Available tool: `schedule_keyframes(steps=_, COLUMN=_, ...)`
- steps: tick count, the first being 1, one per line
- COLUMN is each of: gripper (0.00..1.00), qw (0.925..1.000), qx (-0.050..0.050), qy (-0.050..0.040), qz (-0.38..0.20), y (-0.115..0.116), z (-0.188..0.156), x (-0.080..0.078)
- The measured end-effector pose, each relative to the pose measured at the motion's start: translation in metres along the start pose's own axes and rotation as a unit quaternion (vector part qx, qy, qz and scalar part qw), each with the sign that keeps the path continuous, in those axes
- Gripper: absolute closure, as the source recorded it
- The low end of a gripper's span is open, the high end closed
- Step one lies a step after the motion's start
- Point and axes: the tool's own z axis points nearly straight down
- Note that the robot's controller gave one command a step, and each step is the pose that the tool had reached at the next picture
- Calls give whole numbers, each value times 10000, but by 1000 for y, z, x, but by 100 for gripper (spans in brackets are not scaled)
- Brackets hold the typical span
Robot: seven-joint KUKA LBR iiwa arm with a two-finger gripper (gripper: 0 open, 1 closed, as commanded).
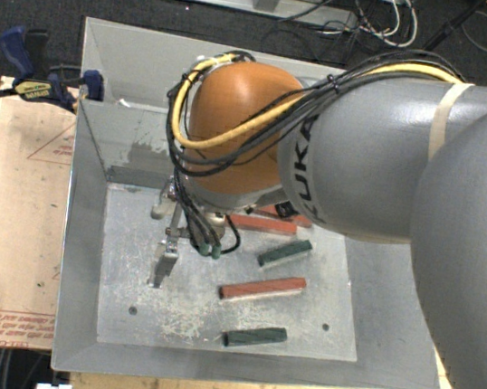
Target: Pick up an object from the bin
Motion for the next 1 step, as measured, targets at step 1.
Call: schedule_keyframes(steps=1, gripper=0, qw=10000, qx=1, qy=0, qz=1, y=0, z=0, x=0)
